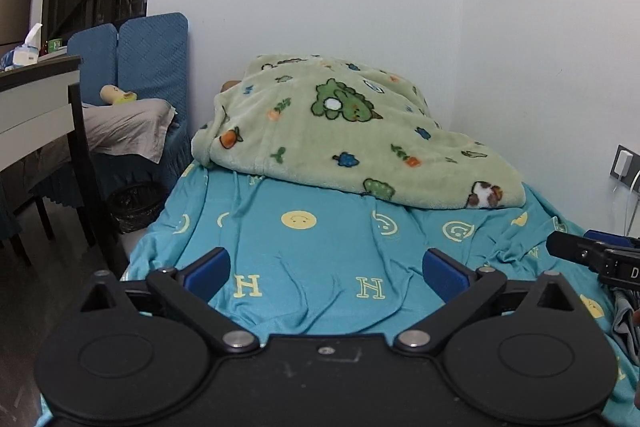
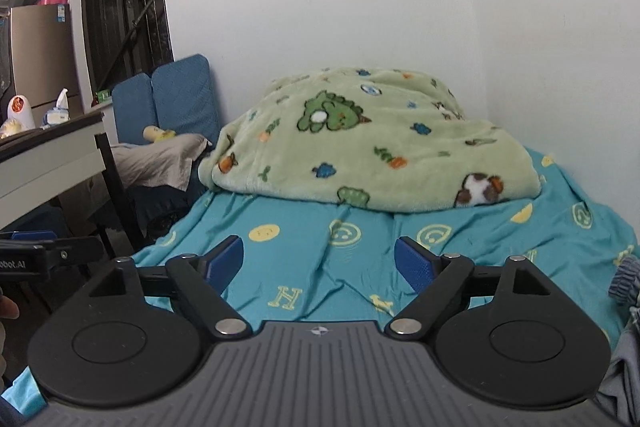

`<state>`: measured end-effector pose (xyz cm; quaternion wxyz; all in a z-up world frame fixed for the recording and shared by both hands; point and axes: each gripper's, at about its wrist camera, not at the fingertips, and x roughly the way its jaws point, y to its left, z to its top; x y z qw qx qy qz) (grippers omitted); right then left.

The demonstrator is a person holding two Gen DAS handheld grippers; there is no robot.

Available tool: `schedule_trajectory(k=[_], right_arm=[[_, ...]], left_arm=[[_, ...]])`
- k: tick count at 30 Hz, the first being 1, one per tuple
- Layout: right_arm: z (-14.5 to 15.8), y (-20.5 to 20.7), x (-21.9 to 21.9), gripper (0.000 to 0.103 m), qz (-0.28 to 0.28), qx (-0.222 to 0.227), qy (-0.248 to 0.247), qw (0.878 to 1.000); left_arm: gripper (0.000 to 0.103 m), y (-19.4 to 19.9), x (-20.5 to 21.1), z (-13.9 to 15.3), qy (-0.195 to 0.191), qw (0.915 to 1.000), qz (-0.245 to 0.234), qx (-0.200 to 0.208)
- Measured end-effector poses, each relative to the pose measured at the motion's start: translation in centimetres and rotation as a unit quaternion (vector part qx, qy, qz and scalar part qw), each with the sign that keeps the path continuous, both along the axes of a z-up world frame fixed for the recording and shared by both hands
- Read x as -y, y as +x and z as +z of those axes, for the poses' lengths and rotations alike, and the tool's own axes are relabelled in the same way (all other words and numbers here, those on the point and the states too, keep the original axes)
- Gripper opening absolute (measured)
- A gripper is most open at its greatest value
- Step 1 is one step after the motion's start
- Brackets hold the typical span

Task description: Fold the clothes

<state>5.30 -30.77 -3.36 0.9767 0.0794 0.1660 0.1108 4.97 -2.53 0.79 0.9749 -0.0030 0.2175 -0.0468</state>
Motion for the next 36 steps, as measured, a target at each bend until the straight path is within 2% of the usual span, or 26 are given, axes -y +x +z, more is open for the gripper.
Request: schedule_trajectory(k=[4,9,14,15,17,18,23,27,36], right_arm=[[-0.2,-0.2,0.0,0.085,0.001,-0.009,0.004,1.0],[-0.1,-0.9,-0.6,0.088,-0.003,0.007,-0.02,1.0],[-0.3,-0.9,-0.7,0.088,0.0,0.004,-0.015,1.0],[-0.4,-1.0,-0.8,0.09,0.0,0.004,-0.017,1.0],[-0.4,-0.9,-1.2,0.102,-0.001,0.007,-0.024,1.0],[-0.4,-1.0,-1.4,0.103,-0.001,0.009,-0.029,1.0],[-0.4,-1.6,-2.0,0.103,-0.012,0.026,-0.04,0.999],[-0.5,-1.8,-1.3,0.103,-0.023,0.021,-0.019,0.999],[-1.1,-1.5,-1.0,0.103,-0.025,0.004,-0.012,1.0]], left_arm=[[0.102,-0.3,0.1,-0.6,-0.002,0.9999,-0.006,-0.011],[0.102,-0.8,0.3,-0.5,0.004,1.0,-0.003,-0.003],[0.102,-0.9,0.5,-0.6,0.013,0.9999,0.005,0.009],[0.102,-1.0,0.5,-0.6,0.015,0.9998,0.006,0.013],[0.102,-1.1,0.6,-0.7,0.015,0.9996,0.012,0.02],[0.102,-1.1,0.5,-0.7,0.011,0.9995,0.018,0.022],[0.102,-1.3,0.2,-0.9,-0.02,0.9997,0.004,0.012],[0.102,-1.7,0.8,-1.3,-0.005,0.9998,0.005,0.019],[0.103,-1.6,1.8,-2.1,0.01,0.9997,0.008,0.019]])
